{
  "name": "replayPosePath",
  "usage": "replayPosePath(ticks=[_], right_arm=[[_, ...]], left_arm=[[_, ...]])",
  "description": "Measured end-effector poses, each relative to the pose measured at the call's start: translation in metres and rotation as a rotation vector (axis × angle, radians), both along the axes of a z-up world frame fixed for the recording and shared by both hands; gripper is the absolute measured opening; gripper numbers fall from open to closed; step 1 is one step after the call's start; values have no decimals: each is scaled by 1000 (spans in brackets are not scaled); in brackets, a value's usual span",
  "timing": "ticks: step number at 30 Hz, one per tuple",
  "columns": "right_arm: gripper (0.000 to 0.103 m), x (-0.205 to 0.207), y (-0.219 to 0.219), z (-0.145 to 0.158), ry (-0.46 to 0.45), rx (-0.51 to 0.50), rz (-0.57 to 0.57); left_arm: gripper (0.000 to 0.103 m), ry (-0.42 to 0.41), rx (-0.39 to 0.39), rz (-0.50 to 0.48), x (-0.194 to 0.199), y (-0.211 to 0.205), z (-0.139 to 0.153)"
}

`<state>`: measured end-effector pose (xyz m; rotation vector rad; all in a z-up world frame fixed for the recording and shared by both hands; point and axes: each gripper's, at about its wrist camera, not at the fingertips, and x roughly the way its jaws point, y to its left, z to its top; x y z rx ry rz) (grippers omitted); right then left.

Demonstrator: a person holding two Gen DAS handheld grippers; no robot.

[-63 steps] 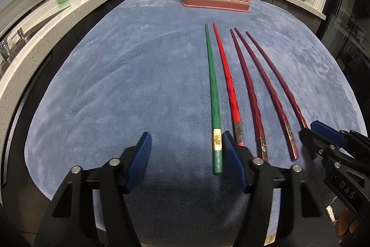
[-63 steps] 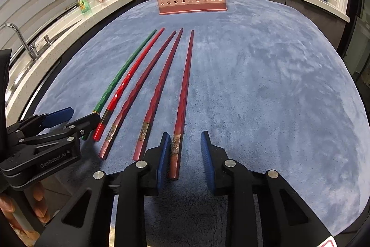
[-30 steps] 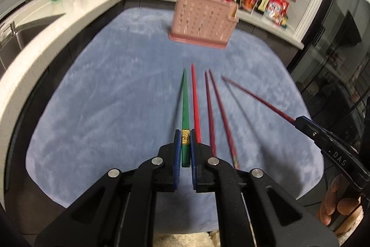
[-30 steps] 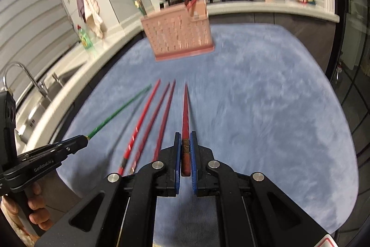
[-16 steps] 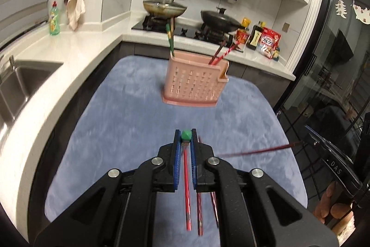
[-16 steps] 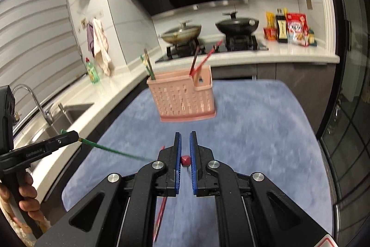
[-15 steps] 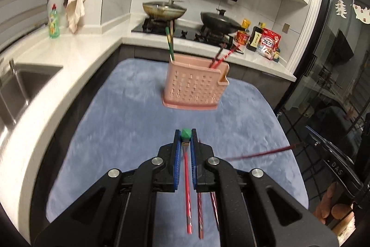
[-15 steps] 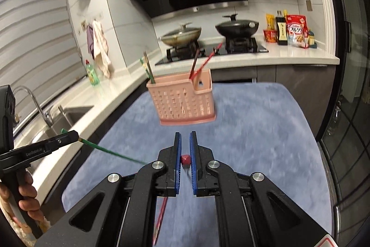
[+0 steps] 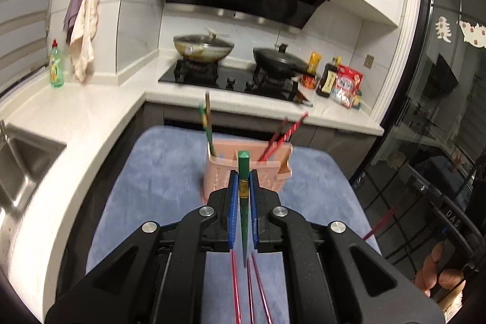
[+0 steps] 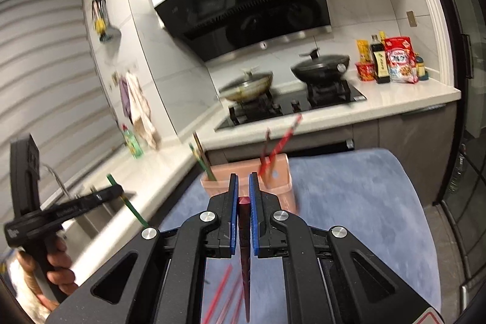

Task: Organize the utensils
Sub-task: 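Lift and carry the green chopstick with the left gripper while the right carries the dark-red one to the basket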

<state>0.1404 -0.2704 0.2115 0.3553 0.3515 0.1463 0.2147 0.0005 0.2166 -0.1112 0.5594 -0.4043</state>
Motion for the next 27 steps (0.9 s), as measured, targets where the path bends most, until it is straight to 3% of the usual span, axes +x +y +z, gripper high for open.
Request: replayPosePath(ticks=[8,15,22,27], right_arm=[[7,58,-5,56,-159,17,-7],[7,104,-5,84,-236,7,-40],[7,155,-7,76,-207,36,-48],[7,186,-1,48,-151,15,-38]], left_arm=[[7,-132,-20,25,41,-16,53],[7,-208,-37,52,78,-26,82],[7,-218,-10,75,117,-38,74],[7,-215,28,79,136,-46,54]])
